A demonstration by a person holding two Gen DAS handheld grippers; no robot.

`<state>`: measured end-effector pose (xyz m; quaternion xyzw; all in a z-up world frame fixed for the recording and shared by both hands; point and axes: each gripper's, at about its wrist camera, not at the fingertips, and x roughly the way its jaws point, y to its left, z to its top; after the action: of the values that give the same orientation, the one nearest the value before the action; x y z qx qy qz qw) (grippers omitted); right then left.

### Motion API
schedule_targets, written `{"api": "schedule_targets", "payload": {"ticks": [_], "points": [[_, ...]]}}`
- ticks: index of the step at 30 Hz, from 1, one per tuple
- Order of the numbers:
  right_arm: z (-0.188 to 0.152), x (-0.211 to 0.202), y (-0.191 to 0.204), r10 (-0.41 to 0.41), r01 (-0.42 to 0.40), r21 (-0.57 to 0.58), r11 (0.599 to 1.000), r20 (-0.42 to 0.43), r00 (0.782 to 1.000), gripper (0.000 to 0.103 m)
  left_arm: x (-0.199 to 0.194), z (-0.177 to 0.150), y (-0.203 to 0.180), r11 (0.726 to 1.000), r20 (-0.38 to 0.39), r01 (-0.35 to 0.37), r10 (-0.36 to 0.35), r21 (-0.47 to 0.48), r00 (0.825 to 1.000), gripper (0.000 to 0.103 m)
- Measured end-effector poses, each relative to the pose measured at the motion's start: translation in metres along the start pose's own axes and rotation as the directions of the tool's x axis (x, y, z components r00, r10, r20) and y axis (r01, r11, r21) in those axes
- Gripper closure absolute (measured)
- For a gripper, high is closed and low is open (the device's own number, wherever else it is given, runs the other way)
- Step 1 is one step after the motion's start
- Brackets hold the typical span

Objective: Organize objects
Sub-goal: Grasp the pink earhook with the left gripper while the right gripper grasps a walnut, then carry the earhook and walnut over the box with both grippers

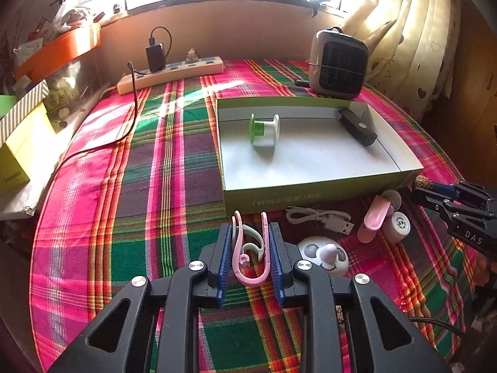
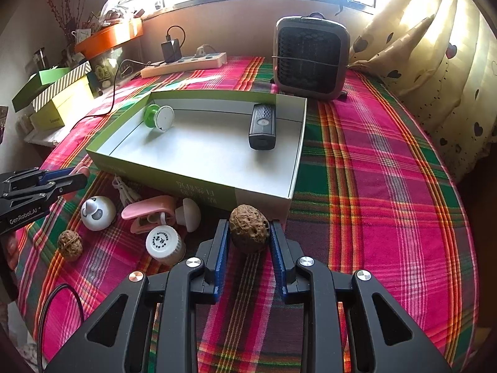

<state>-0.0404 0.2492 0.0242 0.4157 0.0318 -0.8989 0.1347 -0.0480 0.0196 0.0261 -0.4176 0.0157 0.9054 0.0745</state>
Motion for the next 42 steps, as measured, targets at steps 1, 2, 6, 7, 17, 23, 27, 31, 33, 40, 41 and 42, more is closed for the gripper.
{"api": "schedule_targets", "payload": {"ticks": [1,2,6,7,17,23,27,31,33,40,41,42], "points": [[0.001,-0.001,-0.001,0.006,-0.006,0.004,1.0,0.001,1.0,0.077,-0.001,0.001,-0.001,1.0,0.004,0.002,-0.002,0.001,1.0,0.082],[0.002,-0.002,-0.002,0.014,-0.014,0.009,1.0,0.003,1.0,0.077,-0.003,0.003,-0.002,1.0,0.009,0.006,-0.006,0.003,1.0,0.082],[0.008,-0.008,-0.003,0.021,-0.022,0.008,1.0,0.021,1.0,0.077,-0.009,0.009,-0.005,1.0,0.023,0.021,-0.021,0.012,1.0,0.082],[0.01,-0.009,-0.003,0.024,-0.024,0.007,1.0,0.025,0.999,0.077,-0.009,0.012,-0.005,1.0,0.024,0.029,-0.029,0.009,0.999,0.082],[0.041,-0.008,-0.003,0.054,-0.053,-0.011,0.999,0.054,0.997,0.077,-0.005,0.038,-0.014,0.998,0.047,0.047,-0.048,0.035,0.998,0.082],[0.065,0.006,-0.002,0.091,-0.09,-0.022,0.996,0.051,0.995,0.077,0.007,0.052,-0.018,0.997,0.041,0.061,-0.063,0.048,0.997,0.082],[0.078,0.02,0.001,0.118,-0.117,-0.031,0.993,0.035,0.992,0.077,0.018,0.059,-0.016,0.997,0.029,0.071,-0.072,0.041,0.997,0.082],[0.09,0.036,0.008,0.14,-0.139,-0.057,0.989,0.019,0.99,0.077,0.029,0.064,-0.016,0.997,0.014,0.069,-0.069,0.044,0.998,0.082],[0.097,0.045,0.011,0.15,-0.149,-0.066,0.987,0.008,0.989,0.077,0.035,0.065,-0.015,0.997,0.004,0.07,-0.071,0.039,0.997,0.082],[0.116,0.078,0.019,0.159,-0.162,-0.074,0.984,-0.045,0.986,0.077,0.052,0.069,-0.014,0.997,-0.017,0.073,-0.072,0.035,0.997,0.082],[0.117,0.081,0.02,0.16,-0.164,-0.078,0.983,-0.053,0.986,0.077,0.055,0.069,-0.014,0.997,-0.02,0.074,-0.073,0.034,0.997,0.082],[0.119,0.086,0.021,0.166,-0.171,-0.082,0.982,-0.064,0.984,0.077,0.057,0.069,-0.014,0.997,-0.023,0.075,-0.074,0.032,0.997,0.082]]}}
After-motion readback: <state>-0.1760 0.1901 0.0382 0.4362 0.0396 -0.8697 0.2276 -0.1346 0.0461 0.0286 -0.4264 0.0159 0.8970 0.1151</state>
